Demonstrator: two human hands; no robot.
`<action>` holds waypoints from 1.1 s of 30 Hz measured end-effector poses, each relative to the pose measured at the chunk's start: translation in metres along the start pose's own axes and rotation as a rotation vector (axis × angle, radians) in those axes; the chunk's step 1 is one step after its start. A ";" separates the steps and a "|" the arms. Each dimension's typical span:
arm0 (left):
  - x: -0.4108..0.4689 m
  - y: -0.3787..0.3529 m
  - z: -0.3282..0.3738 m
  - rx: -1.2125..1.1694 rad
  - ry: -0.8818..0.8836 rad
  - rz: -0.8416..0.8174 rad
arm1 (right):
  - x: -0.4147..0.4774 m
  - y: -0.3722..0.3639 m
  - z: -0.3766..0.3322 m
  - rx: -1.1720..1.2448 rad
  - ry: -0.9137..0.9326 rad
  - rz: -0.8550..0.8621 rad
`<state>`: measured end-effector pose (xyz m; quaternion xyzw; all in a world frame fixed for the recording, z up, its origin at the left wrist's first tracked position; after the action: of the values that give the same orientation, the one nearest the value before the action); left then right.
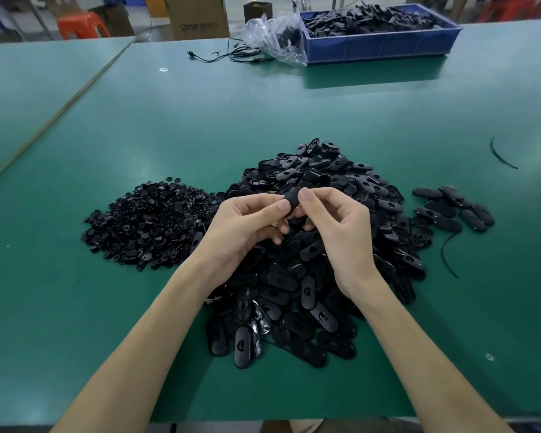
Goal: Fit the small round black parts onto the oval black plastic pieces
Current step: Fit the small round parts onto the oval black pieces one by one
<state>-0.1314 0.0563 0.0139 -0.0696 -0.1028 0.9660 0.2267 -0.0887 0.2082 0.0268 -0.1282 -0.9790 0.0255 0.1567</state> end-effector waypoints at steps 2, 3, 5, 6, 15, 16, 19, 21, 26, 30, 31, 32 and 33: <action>0.001 -0.001 -0.002 -0.028 0.022 -0.028 | 0.000 0.001 0.002 0.020 -0.023 0.011; 0.001 -0.002 -0.003 -0.035 0.030 -0.045 | 0.000 0.001 0.002 0.028 -0.033 0.014; 0.001 -0.004 -0.004 -0.037 0.038 -0.076 | 0.000 0.001 0.003 0.041 -0.044 0.019; 0.001 -0.005 -0.004 -0.040 0.038 -0.085 | 0.000 0.001 0.003 0.045 -0.046 0.020; 0.002 -0.004 -0.006 -0.033 0.035 -0.078 | 0.001 0.001 0.005 0.032 -0.048 0.016; 0.002 -0.003 -0.006 -0.034 0.034 -0.074 | 0.001 0.001 0.005 0.024 -0.046 0.015; 0.002 -0.002 -0.005 -0.030 0.033 -0.066 | 0.000 0.002 0.005 0.007 -0.038 0.028; 0.001 -0.003 -0.005 -0.016 0.027 -0.064 | 0.000 0.003 0.005 -0.004 -0.034 0.041; 0.001 -0.003 -0.005 -0.006 0.023 -0.037 | 0.000 0.003 0.005 -0.005 -0.029 0.045; 0.001 -0.004 -0.004 0.012 0.017 -0.023 | 0.000 0.002 0.004 -0.033 -0.023 0.034; 0.000 -0.003 -0.003 0.018 0.012 -0.023 | 0.000 0.002 0.004 -0.042 -0.022 0.029; 0.000 -0.003 -0.002 0.026 0.006 -0.023 | 0.000 0.001 0.004 -0.051 -0.022 0.023; 0.000 -0.003 -0.002 0.032 0.001 -0.024 | 0.001 0.001 0.005 -0.061 -0.024 0.017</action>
<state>-0.1302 0.0589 0.0128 -0.0649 -0.0880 0.9647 0.2394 -0.0904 0.2094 0.0224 -0.1412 -0.9799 -0.0017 0.1408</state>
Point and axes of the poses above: each hand's wrist, its own x-axis towards the middle knuckle, its own y-axis out of the back of the hand, z = x × y, the point moved 8 cm from there along x, towards the middle knuckle, and after that the axes turned 4 degrees about y, right-handed, at the moved point
